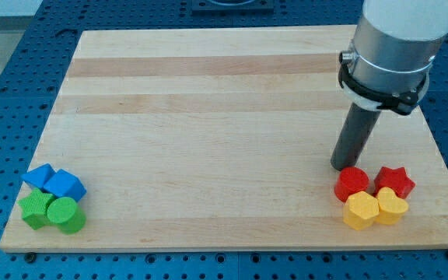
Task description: Point your arm to yellow heart
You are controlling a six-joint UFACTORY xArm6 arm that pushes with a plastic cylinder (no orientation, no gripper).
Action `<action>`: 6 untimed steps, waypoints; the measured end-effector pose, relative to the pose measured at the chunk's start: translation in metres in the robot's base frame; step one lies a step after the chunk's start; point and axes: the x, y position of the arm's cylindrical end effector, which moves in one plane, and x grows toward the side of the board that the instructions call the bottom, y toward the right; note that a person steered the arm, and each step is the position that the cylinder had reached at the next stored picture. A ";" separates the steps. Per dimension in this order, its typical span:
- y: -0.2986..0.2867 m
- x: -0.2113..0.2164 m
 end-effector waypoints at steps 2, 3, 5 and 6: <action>0.112 -0.056; 0.187 -0.030; 0.186 0.031; 0.168 0.068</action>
